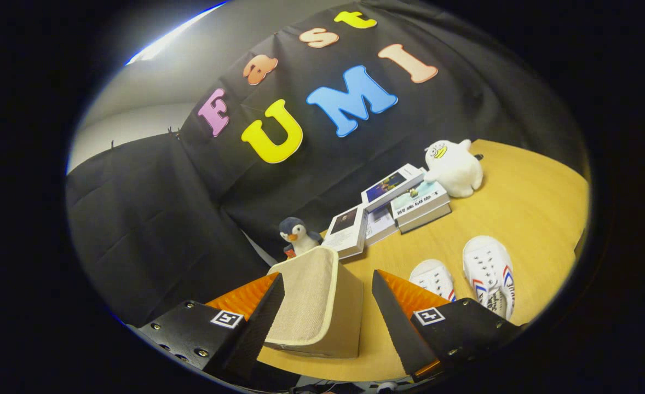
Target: Open the storage box then place both shoes into the box .Put the left shoe in first, then the right shoe, with the right side of both shoes facing outward in a uniform manner.
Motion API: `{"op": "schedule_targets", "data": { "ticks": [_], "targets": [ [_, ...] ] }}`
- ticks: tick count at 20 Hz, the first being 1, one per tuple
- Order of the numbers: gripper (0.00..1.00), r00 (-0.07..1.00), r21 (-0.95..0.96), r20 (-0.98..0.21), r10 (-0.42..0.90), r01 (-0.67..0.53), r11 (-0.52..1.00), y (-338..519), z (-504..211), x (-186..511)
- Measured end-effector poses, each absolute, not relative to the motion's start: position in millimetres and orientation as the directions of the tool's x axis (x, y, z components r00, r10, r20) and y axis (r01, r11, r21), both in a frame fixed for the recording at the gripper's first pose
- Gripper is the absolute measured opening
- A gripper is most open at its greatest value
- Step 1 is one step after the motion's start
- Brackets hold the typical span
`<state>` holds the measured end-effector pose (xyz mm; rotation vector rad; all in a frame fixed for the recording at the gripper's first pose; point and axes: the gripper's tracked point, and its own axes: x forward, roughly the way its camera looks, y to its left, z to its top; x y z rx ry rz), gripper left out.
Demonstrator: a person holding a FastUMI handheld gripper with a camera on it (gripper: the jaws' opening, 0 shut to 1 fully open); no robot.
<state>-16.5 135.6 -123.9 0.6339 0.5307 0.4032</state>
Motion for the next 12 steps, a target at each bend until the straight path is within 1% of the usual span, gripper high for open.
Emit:
{"op": "schedule_targets", "data": {
  "ticks": [4, 7, 12],
  "targets": [
    [0.97, 0.738, 0.727, -0.368, 0.566, -0.152, 0.67, 154.9, -144.0, -23.5],
    [0.98, 0.702, 0.794, -0.366, 0.611, -0.106, 0.598, 166.5, -154.0, -29.4],
    [0.97, 0.658, 0.856, -0.368, 0.656, -0.036, 0.516, 181.3, -173.0, -33.7]
  ]
}}
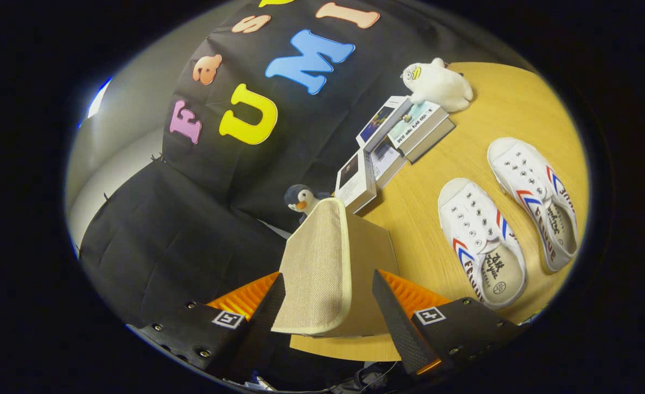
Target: Open the storage box then place both shoes into the box .Put the left shoe in first, then the right shoe, with the right side of both shoes facing outward in a uniform manner.
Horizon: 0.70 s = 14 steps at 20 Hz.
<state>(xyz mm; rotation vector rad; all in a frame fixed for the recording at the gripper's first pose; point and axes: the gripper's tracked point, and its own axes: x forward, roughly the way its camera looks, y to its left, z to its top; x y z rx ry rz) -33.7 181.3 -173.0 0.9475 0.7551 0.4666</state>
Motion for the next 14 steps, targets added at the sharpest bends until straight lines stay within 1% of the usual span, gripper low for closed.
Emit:
{"op": "schedule_targets", "data": {
  "ticks": [5, 7, 8, 10, 12, 13, 14],
  "targets": [
    [0.95, 0.619, 0.894, -0.368, 0.694, 0.029, 0.448, 198.6, -185.0, -39.7],
    [0.85, 0.598, 0.901, -0.366, 0.713, 0.036, 0.432, 206.8, -186.3, -43.6],
    [0.85, 0.59, 0.899, -0.372, 0.717, 0.037, 0.436, 209.3, -188.2, -44.7],
    [0.72, 0.566, 0.899, -0.375, 0.735, 0.03, 0.436, 213.7, -188.8, -50.6],
    [0.72, 0.544, 0.892, -0.389, 0.743, 0.023, 0.451, 217.9, -192.0, -54.2],
    [0.69, 0.558, 0.89, -0.393, 0.731, 0.032, 0.454, 216.7, -195.0, -49.5],
    [0.38, 0.558, 0.895, -0.389, 0.733, 0.04, 0.444, 213.9, -191.9, -49.7]
  ]
}}
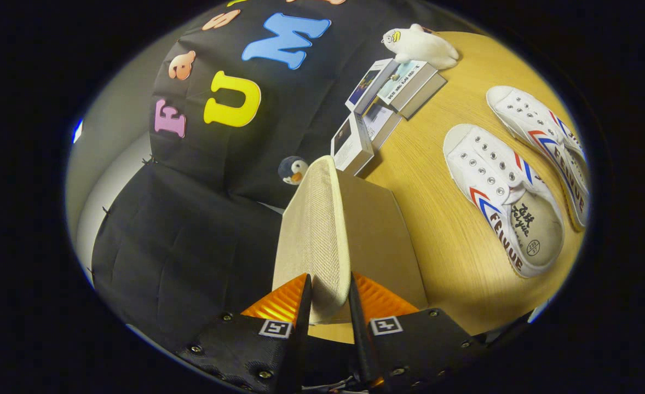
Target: Open the storage box then place both shoes into the box .Put the left shoe in first, then the right shoe, with the right side of both shoes facing outward in a uniform manner.
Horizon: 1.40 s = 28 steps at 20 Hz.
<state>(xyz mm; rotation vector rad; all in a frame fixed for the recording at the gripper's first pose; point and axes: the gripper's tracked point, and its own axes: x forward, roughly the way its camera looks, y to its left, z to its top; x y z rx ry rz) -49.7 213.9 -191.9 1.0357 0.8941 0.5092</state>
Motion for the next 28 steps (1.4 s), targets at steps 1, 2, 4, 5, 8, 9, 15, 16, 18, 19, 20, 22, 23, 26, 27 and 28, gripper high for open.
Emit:
{"op": "schedule_targets", "data": {
  "ticks": [1, 2, 4, 5, 8, 9, 15, 16, 18, 19, 20, 22, 23, 26, 27, 28],
  "targets": [
    [0.31, 0.562, 0.902, -0.378, 0.736, 0.044, 0.429, 214.5, -188.0, -49.3],
    [0.15, 0.567, 0.906, -0.371, 0.736, 0.046, 0.421, 212.7, -185.7, -47.7],
    [0.03, 0.566, 0.908, -0.365, 0.739, 0.039, 0.418, 211.4, -179.9, -47.2],
    [0.03, 0.555, 0.908, -0.359, 0.75, 0.023, 0.417, 214.2, -175.6, -50.6],
    [0.02, 0.548, 0.913, -0.331, 0.768, -0.019, 0.408, 217.7, -155.3, -49.0],
    [0.02, 0.55, 0.915, -0.319, 0.772, -0.033, 0.402, 219.3, -145.3, -47.2],
    [0.03, 0.534, 0.913, -0.264, 0.803, -0.129, 0.386, 241.7, -91.0, -41.5],
    [0.03, 0.532, 0.911, -0.258, 0.806, -0.143, 0.386, 246.9, -83.3, -40.4],
    [0.03, 0.526, 0.901, -0.254, 0.812, -0.176, 0.396, 259.0, -69.4, -39.3],
    [0.03, 0.521, 0.896, -0.252, 0.816, -0.193, 0.4, 266.2, -64.4, -39.6],
    [0.03, 0.517, 0.892, -0.247, 0.819, -0.21, 0.401, 273.7, -57.4, -38.8],
    [0.03, 0.516, 0.878, -0.246, 0.82, -0.241, 0.414, 289.0, -45.7, -38.4],
    [0.03, 0.521, 0.869, -0.247, 0.817, -0.254, 0.424, 296.0, -40.8, -39.1],
    [0.03, 0.522, 0.847, -0.243, 0.818, -0.296, 0.441, 322.2, -25.5, -42.4],
    [0.03, 0.517, 0.836, -0.243, 0.821, -0.317, 0.448, 331.3, -21.8, -44.3],
    [0.03, 0.51, 0.825, -0.244, 0.825, -0.338, 0.453, 342.0, -17.8, -46.3]
  ]
}}
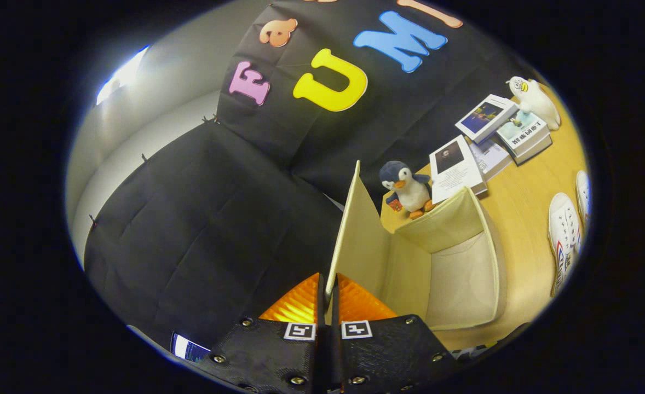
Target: Open the storage box then place both shoes into the box .Put the left shoe in first, then the right shoe, with the right side of both shoes facing outward in a uniform manner.
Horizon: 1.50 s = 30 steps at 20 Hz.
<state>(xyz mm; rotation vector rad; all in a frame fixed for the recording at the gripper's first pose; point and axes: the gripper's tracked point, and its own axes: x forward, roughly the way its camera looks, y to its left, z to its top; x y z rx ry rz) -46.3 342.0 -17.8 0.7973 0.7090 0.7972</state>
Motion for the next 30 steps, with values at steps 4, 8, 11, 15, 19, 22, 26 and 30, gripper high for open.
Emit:
{"op": "schedule_targets", "data": {
  "ticks": [4, 8, 11, 15, 19, 22, 26, 30],
  "targets": [
    [0.03, 0.491, 0.793, -0.244, 0.837, -0.396, 0.463, 379.9, -10.4, -55.4],
    [0.03, 0.475, 0.74, -0.265, 0.839, -0.459, 0.493, 418.1, -10.7, -64.2],
    [0.23, 0.454, 0.652, -0.301, 0.839, -0.544, 0.528, 438.5, -19.2, -71.3],
    [0.72, 0.461, 0.567, -0.329, 0.824, -0.601, 0.563, 439.2, -29.6, -72.5],
    [0.97, 0.529, 0.495, -0.356, 0.77, -0.592, 0.636, 403.6, -37.4, -53.4],
    [0.97, 0.602, 0.412, -0.356, 0.714, -0.585, 0.699, 362.2, -35.4, -31.6],
    [0.97, 0.676, 0.308, -0.363, 0.641, -0.562, 0.768, 307.0, -35.0, -7.9],
    [0.97, 0.724, 0.259, -0.381, 0.575, -0.513, 0.818, 258.1, -43.6, 9.9]
  ]
}}
